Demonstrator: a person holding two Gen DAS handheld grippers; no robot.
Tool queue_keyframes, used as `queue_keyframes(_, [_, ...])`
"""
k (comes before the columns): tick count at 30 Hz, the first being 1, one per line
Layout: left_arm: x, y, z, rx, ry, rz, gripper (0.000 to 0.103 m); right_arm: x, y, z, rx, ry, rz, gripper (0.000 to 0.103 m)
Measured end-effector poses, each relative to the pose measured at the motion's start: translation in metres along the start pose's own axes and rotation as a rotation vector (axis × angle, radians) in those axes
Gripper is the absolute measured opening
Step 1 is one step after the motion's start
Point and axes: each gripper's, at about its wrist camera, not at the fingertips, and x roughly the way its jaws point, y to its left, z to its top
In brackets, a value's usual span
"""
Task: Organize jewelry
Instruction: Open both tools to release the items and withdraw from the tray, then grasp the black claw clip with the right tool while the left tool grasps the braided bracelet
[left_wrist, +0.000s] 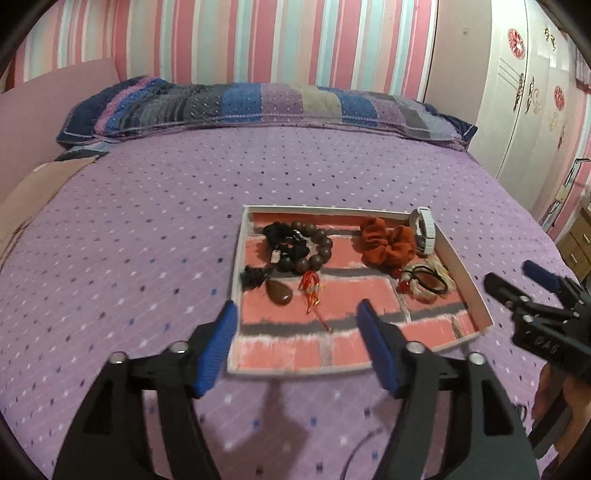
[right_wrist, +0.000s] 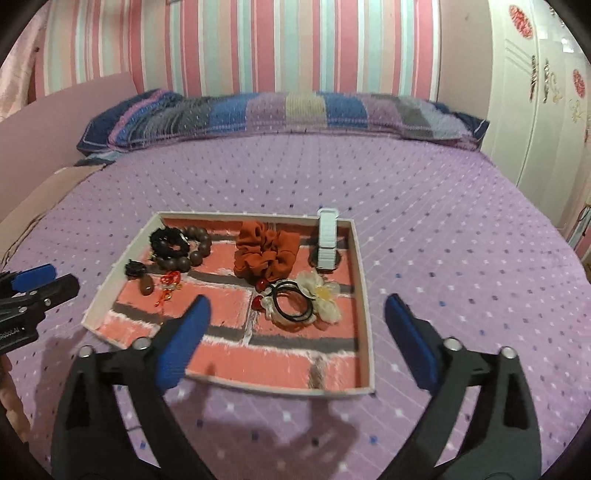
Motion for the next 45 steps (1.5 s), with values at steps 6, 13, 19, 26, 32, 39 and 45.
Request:
queue_keyframes(6, [-0.051,0.001,-0.027,0.025,-0.049,0.043,0.085,-0.057,-0.008,-0.023,-0.019,-0.038,-0.033,0.099])
queue_keyframes(13, [-0.089,-0.006,-0.063,0.032,-0.076,0.054,0.092,-0.101,-0.016,-0.06,-0.03,-0.067,-0.083,0.099])
queue_keyframes(19, [-0.105,-0.01,-0.095,0.013,-0.067,0.035,0.092,-0.121,-0.018,-0.093,-0.015,-0.061,-0.095,0.099])
queue_keyframes(26, [-0.108,-0.013,-0.122,-0.016,-0.033,0.008,0.092,-0.132,-0.019,-0.121,-0.004,-0.049,-0.117,0.099])
queue_keyframes(32, [-0.105,-0.015,-0.139,-0.014,-0.009,0.026,0.092,-0.133,-0.021,-0.141,0.004,-0.036,-0.141,0.099])
queue_keyframes(39, [-0.091,-0.016,-0.154,0.003,0.021,0.032,0.093,-0.122,-0.018,-0.159,-0.014,-0.002,-0.162,0.099])
queue_keyframes(45, [-0.073,-0.014,-0.168,0.012,0.055,0.05,0.094,-0.108,-0.017,-0.169,-0.013,0.023,-0.157,0.099])
